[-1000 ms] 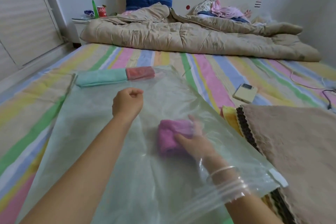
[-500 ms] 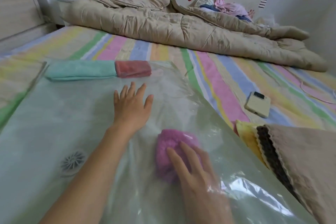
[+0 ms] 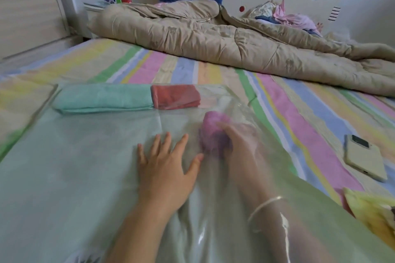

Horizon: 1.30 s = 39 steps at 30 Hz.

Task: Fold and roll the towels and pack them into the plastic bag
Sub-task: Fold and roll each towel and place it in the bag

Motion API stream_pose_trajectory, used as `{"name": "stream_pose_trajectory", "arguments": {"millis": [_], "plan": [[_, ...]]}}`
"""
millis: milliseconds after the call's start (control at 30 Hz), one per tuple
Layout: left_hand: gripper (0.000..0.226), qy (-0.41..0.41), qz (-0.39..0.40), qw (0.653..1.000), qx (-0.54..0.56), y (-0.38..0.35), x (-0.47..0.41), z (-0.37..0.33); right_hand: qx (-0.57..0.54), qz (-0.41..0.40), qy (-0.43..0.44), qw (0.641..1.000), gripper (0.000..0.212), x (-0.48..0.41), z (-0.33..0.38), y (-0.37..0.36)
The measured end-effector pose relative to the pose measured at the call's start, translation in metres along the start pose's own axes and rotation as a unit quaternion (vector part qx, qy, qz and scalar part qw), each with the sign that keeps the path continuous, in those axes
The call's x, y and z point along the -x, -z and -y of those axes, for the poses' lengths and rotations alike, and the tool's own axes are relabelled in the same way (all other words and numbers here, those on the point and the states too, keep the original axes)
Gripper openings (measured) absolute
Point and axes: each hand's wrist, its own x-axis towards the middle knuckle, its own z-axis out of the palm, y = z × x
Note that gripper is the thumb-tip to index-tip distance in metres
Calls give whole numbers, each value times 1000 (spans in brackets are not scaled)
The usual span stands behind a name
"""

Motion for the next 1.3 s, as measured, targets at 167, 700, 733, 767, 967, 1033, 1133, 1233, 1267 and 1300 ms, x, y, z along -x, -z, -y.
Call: {"name": "stream_pose_trajectory", "arguments": {"millis": [167,700,733,767,967,1033,1133,1233,1267,1300], "plan": [[95,4,-1,1000,-9,-3,1,0,20,-18,15,1000,45,-50,-16,-30],[95,8,9,1000,-26,-8,-2,-3,115,64,-52,990,68,-61,-9,-60],[95,7,11,1000,-27,-8,-2,-4,121,53,-40,990,67,-55,-4,-58],[93,5,13,999,-29,-8,-2,-4,123,25,-17,992,65,-51,2,-56],[96,0,10,999,-38,-9,-1,-5,218,-11,5,976,21,-43,12,-53],[97,3,9,999,-33,-8,-1,-5,263,18,-23,964,26,-43,14,-54],[97,3,10,999,-34,-8,-1,-6,242,56,-15,969,42,-48,13,-56],[97,2,8,999,-32,-9,0,-5,199,94,3,976,38,-58,9,-57],[96,1,8,999,-31,-9,1,-6,185,97,8,978,37,-63,5,-57],[97,0,8,999,-32,-9,1,-6,173,108,5,979,37,-69,3,-56]]}}
